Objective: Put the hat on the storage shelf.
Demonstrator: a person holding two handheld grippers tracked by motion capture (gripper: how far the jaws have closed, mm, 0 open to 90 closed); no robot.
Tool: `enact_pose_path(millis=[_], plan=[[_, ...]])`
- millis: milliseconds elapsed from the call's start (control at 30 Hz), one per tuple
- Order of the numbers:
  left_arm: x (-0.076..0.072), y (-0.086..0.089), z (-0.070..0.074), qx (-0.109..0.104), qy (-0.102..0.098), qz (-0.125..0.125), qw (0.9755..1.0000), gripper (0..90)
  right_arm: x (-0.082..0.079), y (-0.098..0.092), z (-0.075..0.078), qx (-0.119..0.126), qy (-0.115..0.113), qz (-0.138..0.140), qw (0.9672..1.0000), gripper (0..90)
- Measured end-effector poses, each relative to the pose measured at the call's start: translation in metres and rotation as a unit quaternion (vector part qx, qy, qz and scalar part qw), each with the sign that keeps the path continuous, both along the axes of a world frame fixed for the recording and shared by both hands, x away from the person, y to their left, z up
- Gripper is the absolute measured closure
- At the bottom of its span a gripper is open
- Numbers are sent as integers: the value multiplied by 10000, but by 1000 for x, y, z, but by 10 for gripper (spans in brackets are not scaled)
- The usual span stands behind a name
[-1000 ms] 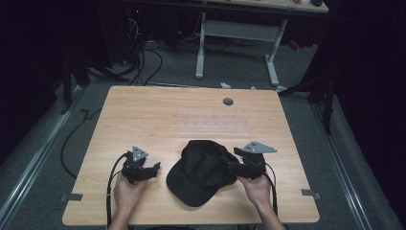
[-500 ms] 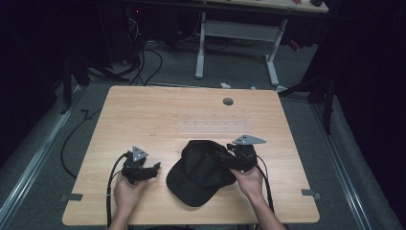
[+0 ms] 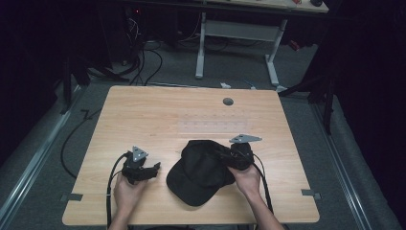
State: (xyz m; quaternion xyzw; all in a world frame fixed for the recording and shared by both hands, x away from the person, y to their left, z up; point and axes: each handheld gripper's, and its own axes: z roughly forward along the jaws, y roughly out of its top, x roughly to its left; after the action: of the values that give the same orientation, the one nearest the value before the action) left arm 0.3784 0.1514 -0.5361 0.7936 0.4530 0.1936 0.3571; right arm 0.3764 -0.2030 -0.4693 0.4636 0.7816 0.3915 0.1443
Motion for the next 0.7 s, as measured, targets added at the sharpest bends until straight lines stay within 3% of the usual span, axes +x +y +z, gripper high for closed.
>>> enact_pose_path(millis=[200, 533, 700], plan=[[0, 0, 0, -1, 1, -2, 10000, 291, -1, -1, 2, 66, -79, 47, 9999, 798], [0, 0, 0, -2, 3, 2, 10000, 290, -3, -7, 8, 356, -125, 163, 9992, 822], [0, 0, 0, -4, 6, 2, 10000, 282, -6, -12, 14, 426, -289, 227, 9984, 823]])
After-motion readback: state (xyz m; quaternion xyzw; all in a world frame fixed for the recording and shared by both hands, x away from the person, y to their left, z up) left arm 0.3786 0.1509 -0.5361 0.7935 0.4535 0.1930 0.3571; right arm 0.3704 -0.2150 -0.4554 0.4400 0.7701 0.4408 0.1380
